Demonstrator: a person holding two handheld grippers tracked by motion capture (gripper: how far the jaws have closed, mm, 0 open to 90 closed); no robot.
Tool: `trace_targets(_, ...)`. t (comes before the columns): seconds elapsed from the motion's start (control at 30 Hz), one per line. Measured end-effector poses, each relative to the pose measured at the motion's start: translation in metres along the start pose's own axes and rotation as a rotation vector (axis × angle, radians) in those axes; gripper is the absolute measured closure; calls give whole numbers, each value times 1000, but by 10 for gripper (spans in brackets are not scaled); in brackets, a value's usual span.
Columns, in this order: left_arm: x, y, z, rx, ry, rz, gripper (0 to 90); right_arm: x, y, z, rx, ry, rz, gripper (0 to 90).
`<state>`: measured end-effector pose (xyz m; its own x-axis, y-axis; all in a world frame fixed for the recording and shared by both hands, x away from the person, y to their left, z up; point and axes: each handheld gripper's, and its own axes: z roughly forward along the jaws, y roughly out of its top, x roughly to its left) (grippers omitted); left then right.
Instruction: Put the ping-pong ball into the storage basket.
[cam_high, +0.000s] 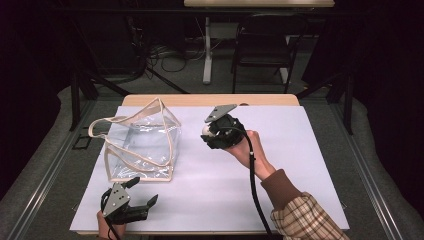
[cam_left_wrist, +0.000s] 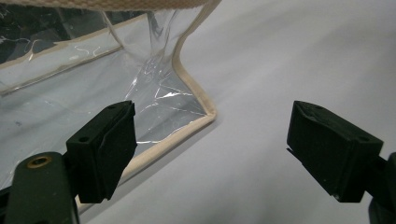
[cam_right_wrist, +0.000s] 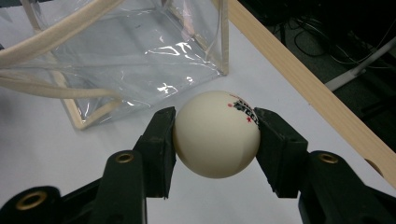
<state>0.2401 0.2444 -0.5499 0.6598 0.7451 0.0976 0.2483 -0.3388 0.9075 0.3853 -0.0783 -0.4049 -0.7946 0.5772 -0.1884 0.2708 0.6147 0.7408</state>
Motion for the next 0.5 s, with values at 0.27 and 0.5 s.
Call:
trace_targets(0.27,0,0,0,1,1,-4,160,1,7,-1,-6,-1,-11,510)
trace_targets(0.5,0,0,0,0,1,-4,160,2,12,-1,-9,1,-12,509)
